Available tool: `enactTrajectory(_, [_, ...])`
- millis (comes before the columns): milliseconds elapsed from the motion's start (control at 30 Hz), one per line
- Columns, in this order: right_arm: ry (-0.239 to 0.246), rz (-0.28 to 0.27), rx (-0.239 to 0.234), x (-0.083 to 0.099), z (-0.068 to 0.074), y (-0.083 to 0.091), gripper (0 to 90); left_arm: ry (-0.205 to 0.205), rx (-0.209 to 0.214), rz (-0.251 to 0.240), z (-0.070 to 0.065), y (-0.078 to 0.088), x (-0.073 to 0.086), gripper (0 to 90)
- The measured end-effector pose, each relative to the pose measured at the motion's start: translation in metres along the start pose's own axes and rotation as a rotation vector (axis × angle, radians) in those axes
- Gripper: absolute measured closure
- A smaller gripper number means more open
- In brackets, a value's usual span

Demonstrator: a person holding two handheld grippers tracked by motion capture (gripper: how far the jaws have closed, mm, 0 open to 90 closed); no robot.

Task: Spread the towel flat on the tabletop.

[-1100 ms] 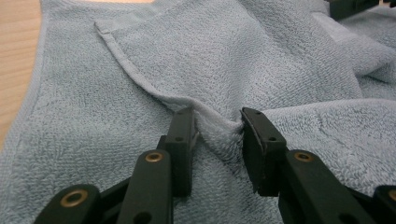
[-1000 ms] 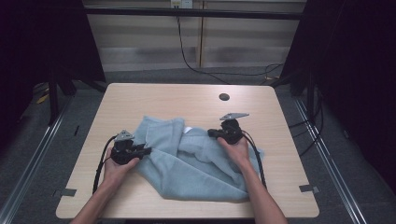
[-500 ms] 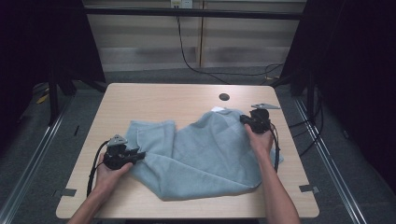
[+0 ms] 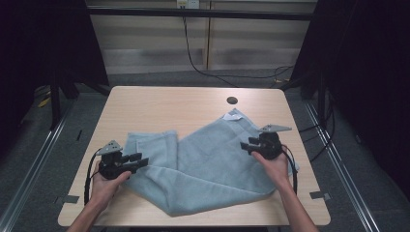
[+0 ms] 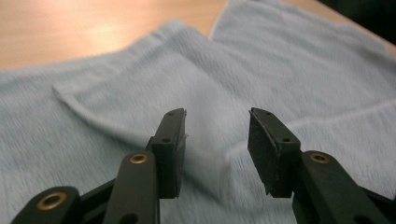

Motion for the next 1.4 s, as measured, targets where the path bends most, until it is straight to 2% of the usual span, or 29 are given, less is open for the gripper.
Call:
enactTrajectory(67, [0.004, 0.023, -0.032, 0.015, 0.016, 0.003, 54.4, -0.002, 0.013, -0.004, 0.002, -0.003, -0.007, 56.3])
enactTrajectory(133, [0.013, 0.052, -0.047, 0.028, 0.029, 0.007, 54.4, 0.001, 0.003, -0.007, 0.005, -0.007, -0.008, 56.3])
enactTrajectory(233, [0.001, 0.091, -0.076, 0.046, 0.043, 0.011, 54.6, 0.025, -0.02, 0.028, 0.014, -0.015, 0.001, 56.3])
enactTrajectory(267, [0.012, 0.118, -0.073, 0.054, 0.049, 0.013, 54.6, 0.011, -0.041, 0.057, 0.018, -0.017, 0.006, 56.3])
enactTrajectory(333, [0.024, 0.137, -0.068, 0.064, 0.053, 0.014, 54.6, 0.009, -0.074, 0.098, 0.023, -0.023, 0.017, 55.9])
enactTrajectory(367, [0.019, 0.158, -0.05, 0.069, 0.052, 0.012, 54.8, 0.005, -0.091, 0.107, 0.025, -0.025, 0.02, 54.5])
enactTrajectory(400, [0.027, 0.146, -0.051, 0.07, 0.051, 0.011, 55.7, -0.002, -0.09, 0.112, 0.025, -0.027, 0.022, 53.4])
enactTrajectory(500, [0.026, 0.13, -0.033, 0.063, 0.039, 0.003, 55.2, -0.001, -0.087, 0.109, 0.023, -0.026, 0.021, 53.4])
enactTrajectory(600, [0.053, 0.122, -0.006, 0.054, 0.028, -0.008, 55.0, -0.003, -0.081, 0.113, 0.02, -0.028, 0.023, 53.3])
enactTrajectory(633, [0.036, 0.119, -0.002, 0.049, 0.021, -0.013, 55.0, 0.001, -0.077, 0.114, 0.019, -0.028, 0.023, 53.3])
enactTrajectory(767, [0.025, 0.091, 0.006, 0.032, -0.001, -0.03, 54.5, 0.011, -0.071, 0.104, 0.012, -0.028, 0.025, 50.9])
enactTrajectory(800, [0.013, 0.086, 0.006, 0.029, -0.005, -0.034, 54.5, 0.012, -0.06, 0.105, 0.009, -0.028, 0.026, 50.3])
enactTrajectory(867, [0.022, 0.068, 0.009, 0.021, -0.015, -0.044, 53.6, 0.011, -0.034, 0.119, 0.003, -0.027, 0.027, 49.5])
enactTrajectory(933, [0.001, 0.06, 0.01, 0.013, -0.021, -0.052, 51.1, 0.006, -0.015, 0.128, -0.003, -0.025, 0.03, 48.9])
enactTrajectory(1000, [0.001, 0.068, 0.022, 0.008, -0.023, -0.058, 49.9, -0.027, 0.009, 0.152, -0.012, -0.023, 0.032, 48.5])
enactTrajectory(1133, [-0.004, 0.098, 0.038, -0.001, -0.026, -0.068, 41.9, -0.043, 0.066, 0.176, -0.033, -0.018, 0.039, 47.8])
enactTrajectory(1167, [-0.012, 0.106, 0.042, -0.003, -0.025, -0.068, 39.9, -0.046, 0.083, 0.181, -0.037, -0.016, 0.041, 47.8])
enactTrajectory(1233, [-0.003, 0.08, 0.031, -0.006, -0.018, -0.066, 39.9, -0.063, 0.109, 0.192, -0.043, -0.011, 0.043, 47.7])
enactTrajectory(1267, [0.011, 0.061, 0.004, -0.009, -0.008, -0.064, 40.0, -0.065, 0.119, 0.184, -0.045, -0.009, 0.042, 47.6])
enactTrajectory(1300, [0.028, 0.048, -0.008, -0.011, -0.001, -0.063, 40.2, -0.064, 0.134, 0.157, -0.046, -0.006, 0.039, 47.5])
enactTrajectory(1333, [0.046, 0.044, -0.037, -0.013, 0.012, -0.061, 40.7, -0.059, 0.147, 0.145, -0.046, -0.004, 0.037, 47.9])
enactTrajectory(1367, [0.058, 0.047, -0.053, -0.014, 0.021, -0.061, 41.0, -0.057, 0.15, 0.121, -0.043, -0.001, 0.033, 47.6])
enactTrajectory(1400, [0.073, 0.039, -0.094, -0.017, 0.036, -0.061, 41.3, -0.043, 0.132, 0.105, -0.038, 0.001, 0.029, 47.5])
Point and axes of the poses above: each handheld gripper's, and its own axes: y roughly backward along the jaws, x roughly out of its underside, z roughly to its left, the point moved 6 cm from there along -y, roughly forward along the jaws, and after that the axes turned 5 degrees about -x, right-handed, at the moved point
